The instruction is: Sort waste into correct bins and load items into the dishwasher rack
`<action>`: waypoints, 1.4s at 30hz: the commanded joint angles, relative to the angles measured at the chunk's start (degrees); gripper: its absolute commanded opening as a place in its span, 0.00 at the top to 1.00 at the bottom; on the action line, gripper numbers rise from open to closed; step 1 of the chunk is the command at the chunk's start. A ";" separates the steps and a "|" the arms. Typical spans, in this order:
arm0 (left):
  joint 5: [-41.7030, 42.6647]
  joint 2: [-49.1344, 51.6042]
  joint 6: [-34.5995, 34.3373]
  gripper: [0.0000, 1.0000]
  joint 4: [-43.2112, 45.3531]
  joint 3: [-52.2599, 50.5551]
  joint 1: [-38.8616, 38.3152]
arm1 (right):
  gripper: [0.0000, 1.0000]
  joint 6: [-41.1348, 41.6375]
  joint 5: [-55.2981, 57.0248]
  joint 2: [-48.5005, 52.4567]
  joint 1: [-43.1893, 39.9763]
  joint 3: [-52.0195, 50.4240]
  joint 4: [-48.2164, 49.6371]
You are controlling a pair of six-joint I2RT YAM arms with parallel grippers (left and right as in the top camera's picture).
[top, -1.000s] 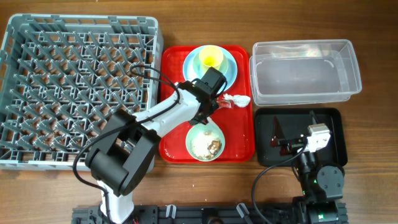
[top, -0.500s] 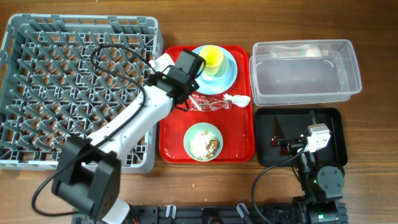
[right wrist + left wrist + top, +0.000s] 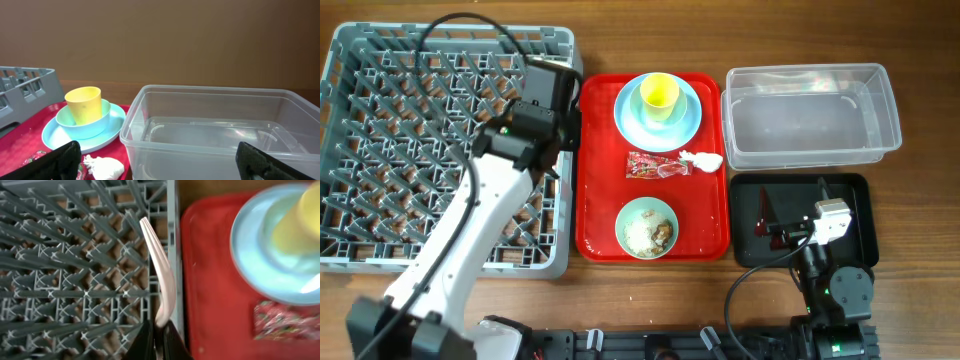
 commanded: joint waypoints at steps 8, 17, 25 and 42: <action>-0.52 8.87 6.34 0.95 -1.73 -0.07 0.61 | 0.00 -0.35 -0.28 -0.24 -0.28 -0.07 0.15; -0.04 9.07 -0.20 0.77 -1.73 -0.07 1.33 | 0.00 -0.37 -0.28 -0.24 -0.28 -0.07 0.15; 9.42 5.16 -7.80 0.49 -1.51 0.63 1.33 | 0.00 -0.35 -0.28 -0.24 -0.28 -0.07 0.15; 35.06 -14.51 -13.88 0.00 -8.87 3.80 12.20 | 0.00 -0.33 -0.28 -0.24 -0.28 -0.07 0.15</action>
